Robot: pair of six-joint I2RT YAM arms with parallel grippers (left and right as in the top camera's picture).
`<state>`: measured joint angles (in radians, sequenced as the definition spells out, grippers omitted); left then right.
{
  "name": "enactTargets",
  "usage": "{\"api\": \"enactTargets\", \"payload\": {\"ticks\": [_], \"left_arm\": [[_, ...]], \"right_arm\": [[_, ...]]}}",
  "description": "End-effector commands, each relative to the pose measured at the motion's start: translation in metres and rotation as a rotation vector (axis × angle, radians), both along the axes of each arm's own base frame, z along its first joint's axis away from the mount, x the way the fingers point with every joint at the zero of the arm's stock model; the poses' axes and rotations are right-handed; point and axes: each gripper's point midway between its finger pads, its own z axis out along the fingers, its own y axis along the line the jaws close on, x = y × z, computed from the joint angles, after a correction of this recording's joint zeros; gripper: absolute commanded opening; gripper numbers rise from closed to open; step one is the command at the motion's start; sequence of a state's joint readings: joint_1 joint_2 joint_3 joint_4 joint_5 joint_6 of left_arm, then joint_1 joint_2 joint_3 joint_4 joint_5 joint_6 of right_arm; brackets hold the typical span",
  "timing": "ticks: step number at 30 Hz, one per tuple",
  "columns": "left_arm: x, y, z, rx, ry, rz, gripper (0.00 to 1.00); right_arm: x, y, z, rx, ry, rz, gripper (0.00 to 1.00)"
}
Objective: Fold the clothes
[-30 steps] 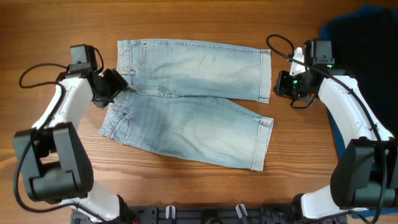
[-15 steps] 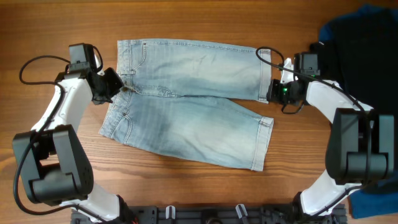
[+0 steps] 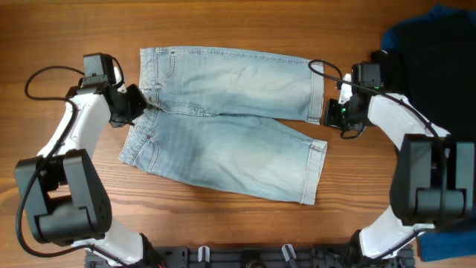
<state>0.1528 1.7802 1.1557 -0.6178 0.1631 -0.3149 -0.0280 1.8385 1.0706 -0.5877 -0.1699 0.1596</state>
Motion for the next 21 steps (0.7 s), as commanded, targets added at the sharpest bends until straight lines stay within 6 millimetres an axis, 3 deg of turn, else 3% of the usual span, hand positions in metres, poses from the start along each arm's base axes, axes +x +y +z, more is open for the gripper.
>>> {"api": "enactTargets", "payload": {"ticks": [1,4,7,11,14,21], "left_arm": [[0.003,-0.003,0.007,-0.004,-0.032,-0.028,0.04],[0.01,-0.011,0.026,-0.047,-0.094,-0.048,0.04],[0.017,-0.016,0.053,-0.065,-0.182,-0.065,0.04],[0.021,-0.016,0.07,-0.055,-0.234,-0.068,0.04],[0.025,-0.015,0.061,-0.056,-0.228,-0.068,0.04],[0.031,-0.015,-0.007,-0.079,-0.103,-0.065,0.04]], "right_arm": [[0.014,-0.009,0.02,-0.063,-0.069,-0.004,0.04],[0.022,0.001,0.034,-0.007,-0.092,0.01,0.04],[0.029,0.023,0.048,0.107,-0.139,0.096,0.04],[0.04,0.025,0.051,0.119,-0.184,0.098,0.04],[0.049,0.025,0.051,0.117,-0.22,0.101,0.04],[0.055,0.025,0.025,0.12,-0.193,0.097,0.04]]}}
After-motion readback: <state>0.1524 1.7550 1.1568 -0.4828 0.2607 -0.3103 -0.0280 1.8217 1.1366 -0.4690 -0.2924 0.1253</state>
